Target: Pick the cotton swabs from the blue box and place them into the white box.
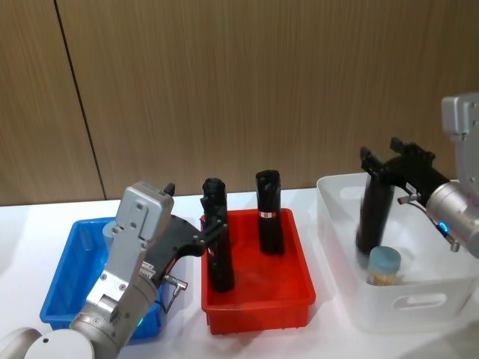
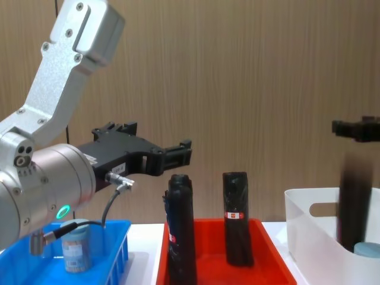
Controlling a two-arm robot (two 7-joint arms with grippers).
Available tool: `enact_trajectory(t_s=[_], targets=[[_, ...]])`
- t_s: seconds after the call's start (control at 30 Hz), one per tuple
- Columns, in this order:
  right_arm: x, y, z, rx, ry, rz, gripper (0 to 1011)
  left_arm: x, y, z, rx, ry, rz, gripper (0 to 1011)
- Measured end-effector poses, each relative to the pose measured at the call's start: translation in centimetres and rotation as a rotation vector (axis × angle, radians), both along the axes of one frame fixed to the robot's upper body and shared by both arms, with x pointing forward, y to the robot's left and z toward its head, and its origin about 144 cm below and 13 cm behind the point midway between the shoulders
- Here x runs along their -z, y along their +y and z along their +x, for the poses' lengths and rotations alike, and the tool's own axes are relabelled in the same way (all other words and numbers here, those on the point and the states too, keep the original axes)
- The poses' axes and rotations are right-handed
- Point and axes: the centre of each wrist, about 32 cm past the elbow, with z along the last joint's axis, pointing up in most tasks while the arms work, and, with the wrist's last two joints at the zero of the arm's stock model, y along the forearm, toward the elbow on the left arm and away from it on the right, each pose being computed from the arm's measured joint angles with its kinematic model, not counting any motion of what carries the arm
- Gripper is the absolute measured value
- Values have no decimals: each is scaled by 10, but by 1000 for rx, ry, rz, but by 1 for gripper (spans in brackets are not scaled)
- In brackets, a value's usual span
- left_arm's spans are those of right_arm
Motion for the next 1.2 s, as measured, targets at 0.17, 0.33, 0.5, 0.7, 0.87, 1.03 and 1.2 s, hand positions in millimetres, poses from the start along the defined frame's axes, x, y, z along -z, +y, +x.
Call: enact_trajectory(t_s=[0.17, 0.33, 0.5, 0.7, 0.87, 1.03, 1.2], targets=[[5, 2, 8, 4, 5, -10, 781, 0, 0, 0, 0, 0, 0, 1003], [7, 3, 11, -1, 1, -15, 890, 0, 0, 0, 0, 0, 0, 1003], [7, 3, 12, -10, -9, -18, 1001, 0, 0, 0, 0, 0, 0, 1003], [7, 4, 12, -17, -16, -21, 1002, 0, 0, 0, 0, 0, 0, 1003], [7, 4, 12, -21, -19, -21, 1002, 0, 0, 0, 0, 0, 0, 1003], [7, 5, 12, -23, -21, -21, 1002, 0, 0, 0, 0, 0, 0, 1003], [7, 5, 12, -25, -23, -22, 1002, 0, 0, 0, 0, 0, 0, 1003]])
